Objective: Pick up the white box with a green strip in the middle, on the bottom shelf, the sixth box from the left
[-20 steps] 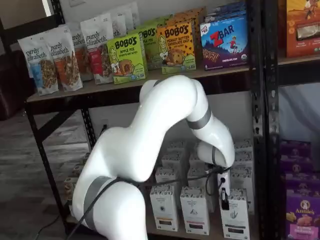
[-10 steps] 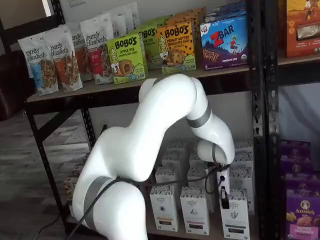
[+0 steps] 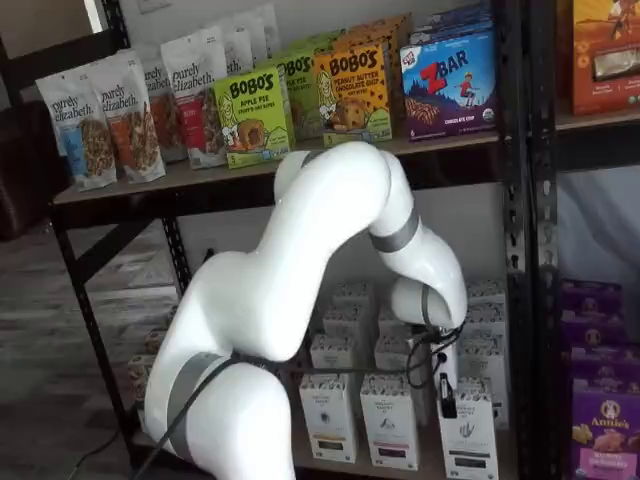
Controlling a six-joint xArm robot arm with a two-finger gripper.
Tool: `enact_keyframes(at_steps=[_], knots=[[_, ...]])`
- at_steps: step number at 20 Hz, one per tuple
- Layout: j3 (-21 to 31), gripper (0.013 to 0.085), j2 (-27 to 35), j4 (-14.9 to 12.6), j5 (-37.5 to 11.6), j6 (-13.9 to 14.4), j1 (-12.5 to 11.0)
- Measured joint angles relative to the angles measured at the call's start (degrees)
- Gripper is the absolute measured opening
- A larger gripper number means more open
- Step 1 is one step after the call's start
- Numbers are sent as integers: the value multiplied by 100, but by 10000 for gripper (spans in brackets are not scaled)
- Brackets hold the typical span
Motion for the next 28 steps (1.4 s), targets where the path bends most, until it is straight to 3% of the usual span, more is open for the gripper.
enact_keyframes(at_steps=[4, 16, 20, 28], knots=[[349, 490, -208, -170, -111, 153, -3], [2112, 490, -1191, -861, -726, 931, 107], [2686, 490, -1592, -758, -883, 863, 128], [4046, 490, -2689, -966, -1120, 1226, 283]])
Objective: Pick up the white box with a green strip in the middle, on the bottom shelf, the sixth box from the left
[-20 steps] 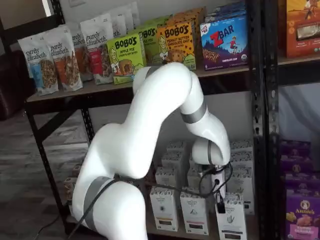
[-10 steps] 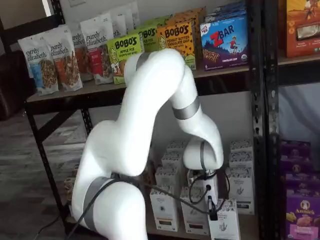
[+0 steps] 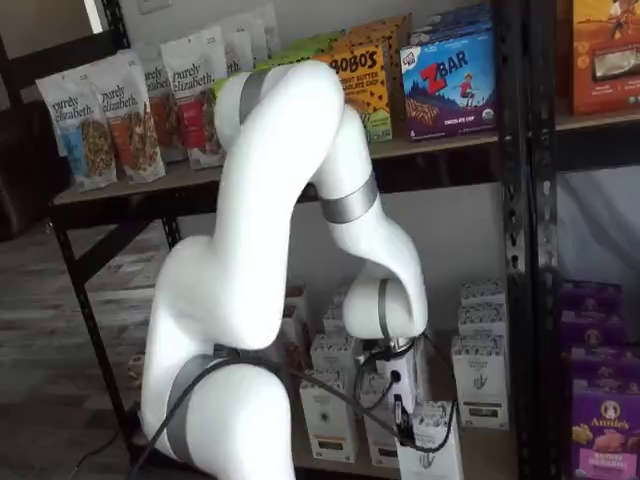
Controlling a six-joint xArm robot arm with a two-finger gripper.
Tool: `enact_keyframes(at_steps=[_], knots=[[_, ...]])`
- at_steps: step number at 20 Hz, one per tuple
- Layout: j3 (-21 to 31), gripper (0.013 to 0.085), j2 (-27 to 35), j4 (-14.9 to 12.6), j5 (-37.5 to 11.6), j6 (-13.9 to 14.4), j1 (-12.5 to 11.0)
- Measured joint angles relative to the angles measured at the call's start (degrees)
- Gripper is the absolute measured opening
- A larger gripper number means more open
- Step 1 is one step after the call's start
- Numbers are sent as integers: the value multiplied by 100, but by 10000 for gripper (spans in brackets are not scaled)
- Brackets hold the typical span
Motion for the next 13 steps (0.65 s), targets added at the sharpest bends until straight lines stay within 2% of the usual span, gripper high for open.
enact_keyframes(at_steps=[4, 5, 10, 13], knots=[[548, 490, -461, -318, -109, 389, 76], [727, 490, -619, -308, -143, 411, 109], [1571, 490, -1460, 412, -167, -63, 342], [1981, 490, -1930, 727, -132, -250, 458]])
